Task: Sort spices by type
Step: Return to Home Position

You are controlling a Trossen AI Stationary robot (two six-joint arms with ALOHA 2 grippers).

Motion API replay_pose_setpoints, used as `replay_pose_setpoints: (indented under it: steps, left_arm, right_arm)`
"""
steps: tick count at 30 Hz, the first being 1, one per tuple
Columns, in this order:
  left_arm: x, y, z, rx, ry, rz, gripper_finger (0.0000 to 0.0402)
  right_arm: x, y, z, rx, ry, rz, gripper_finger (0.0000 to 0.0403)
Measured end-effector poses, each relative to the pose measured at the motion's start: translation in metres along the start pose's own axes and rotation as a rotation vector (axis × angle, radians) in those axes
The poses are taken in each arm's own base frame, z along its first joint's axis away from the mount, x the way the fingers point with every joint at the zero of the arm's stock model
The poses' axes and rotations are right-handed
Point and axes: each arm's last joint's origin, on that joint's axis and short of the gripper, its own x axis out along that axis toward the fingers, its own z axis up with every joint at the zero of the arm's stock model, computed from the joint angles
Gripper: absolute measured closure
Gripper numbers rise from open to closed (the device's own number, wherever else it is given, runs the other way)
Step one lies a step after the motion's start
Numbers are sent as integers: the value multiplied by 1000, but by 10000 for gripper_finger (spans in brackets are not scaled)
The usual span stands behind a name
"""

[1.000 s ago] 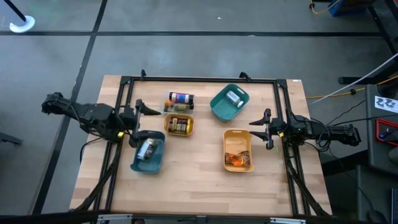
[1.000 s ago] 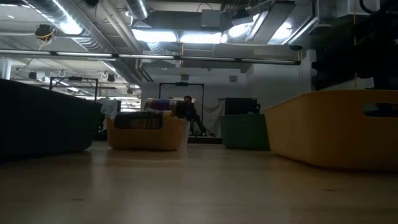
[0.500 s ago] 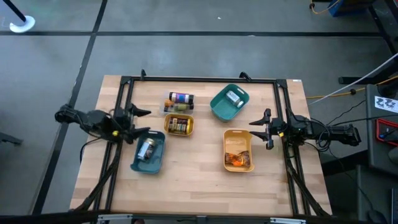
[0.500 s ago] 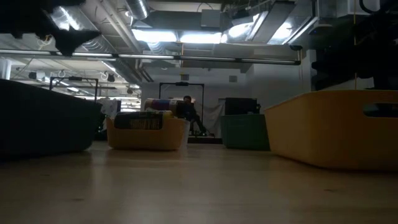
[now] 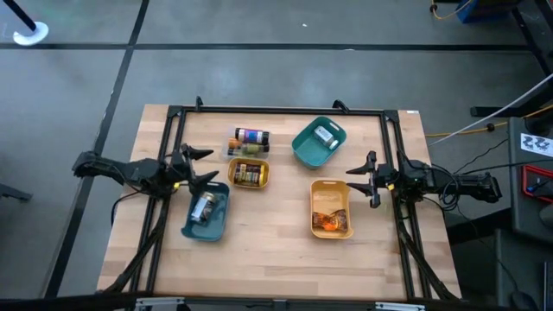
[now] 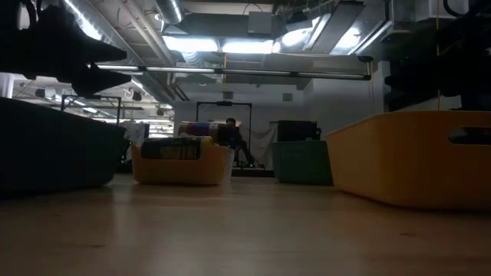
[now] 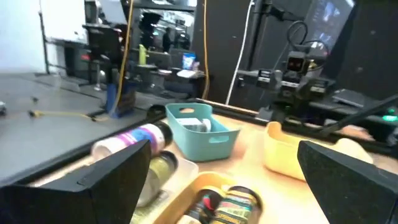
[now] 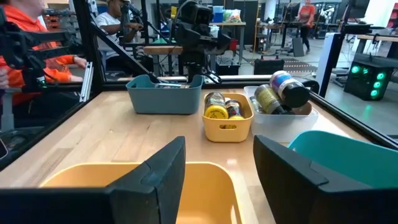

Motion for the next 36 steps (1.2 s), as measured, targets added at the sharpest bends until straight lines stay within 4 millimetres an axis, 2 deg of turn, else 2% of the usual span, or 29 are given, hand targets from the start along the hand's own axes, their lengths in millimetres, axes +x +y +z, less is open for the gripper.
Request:
replay_pose_setpoints:
  steps: [13, 36]
  left_arm:
    - [4, 1, -4, 245, 39, 30, 12]
    - [4, 1, -4, 199, 39, 30, 12]
  right_arm:
    - [0, 0, 0, 0, 0, 0, 214]
    - [0, 0, 0, 0, 0, 0, 214]
